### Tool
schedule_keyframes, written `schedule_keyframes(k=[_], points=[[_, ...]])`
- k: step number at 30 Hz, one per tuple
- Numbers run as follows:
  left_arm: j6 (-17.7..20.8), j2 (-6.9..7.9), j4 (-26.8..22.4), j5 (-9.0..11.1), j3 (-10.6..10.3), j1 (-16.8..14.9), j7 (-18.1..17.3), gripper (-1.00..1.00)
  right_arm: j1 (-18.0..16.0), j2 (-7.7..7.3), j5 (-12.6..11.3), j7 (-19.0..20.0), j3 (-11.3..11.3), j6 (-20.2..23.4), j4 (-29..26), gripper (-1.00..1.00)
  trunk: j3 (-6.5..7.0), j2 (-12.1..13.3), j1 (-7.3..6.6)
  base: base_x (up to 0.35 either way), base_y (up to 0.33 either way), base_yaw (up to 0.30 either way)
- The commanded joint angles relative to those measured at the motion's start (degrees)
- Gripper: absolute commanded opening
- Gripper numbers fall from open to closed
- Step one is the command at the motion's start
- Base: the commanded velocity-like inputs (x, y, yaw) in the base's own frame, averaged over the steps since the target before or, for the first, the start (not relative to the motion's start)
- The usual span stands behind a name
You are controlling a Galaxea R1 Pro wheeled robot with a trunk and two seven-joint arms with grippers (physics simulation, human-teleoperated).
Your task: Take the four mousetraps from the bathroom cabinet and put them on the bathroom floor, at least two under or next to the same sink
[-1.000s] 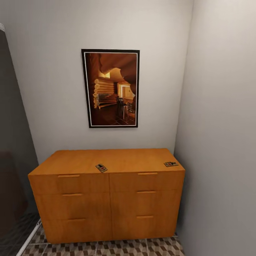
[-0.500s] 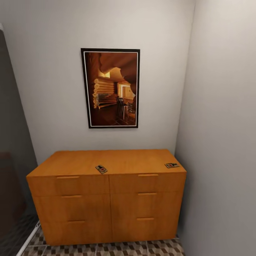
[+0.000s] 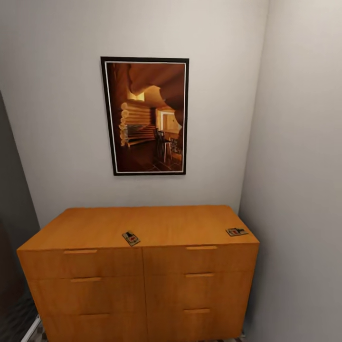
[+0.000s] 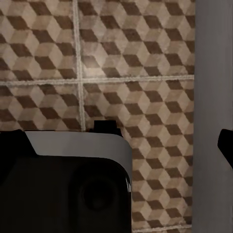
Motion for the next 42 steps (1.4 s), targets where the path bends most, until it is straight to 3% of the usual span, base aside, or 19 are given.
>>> schedule_keyframes(k=[1,27,42], points=[[-0.18,-0.02,0.03,0.31,-0.2,-0.04,0.16,1.0,-0.08,0.01,-0.24,-0.12,0.43,-0.3,0.17,1.0,-0.07,-0.04,0.02,0.161,0.0,0.0],[-0.21,-0.03,0.03,0.31,-0.2,-0.04,0.16,1.0,-0.08,0.0,-0.87,-0.12,0.35,-0.17,0.17,1.0,-0.07,-0.04,0.02,0.02,0.0,0.0],[-0.3,-0.04,-0.03,0.34,-0.2,-0.04,0.19,1.0,-0.06,0.02,-0.01,-0.12,0.51,-0.2,0.17,1.0,-0.07,-0.04,0.02,0.0,0.0,0.0]])
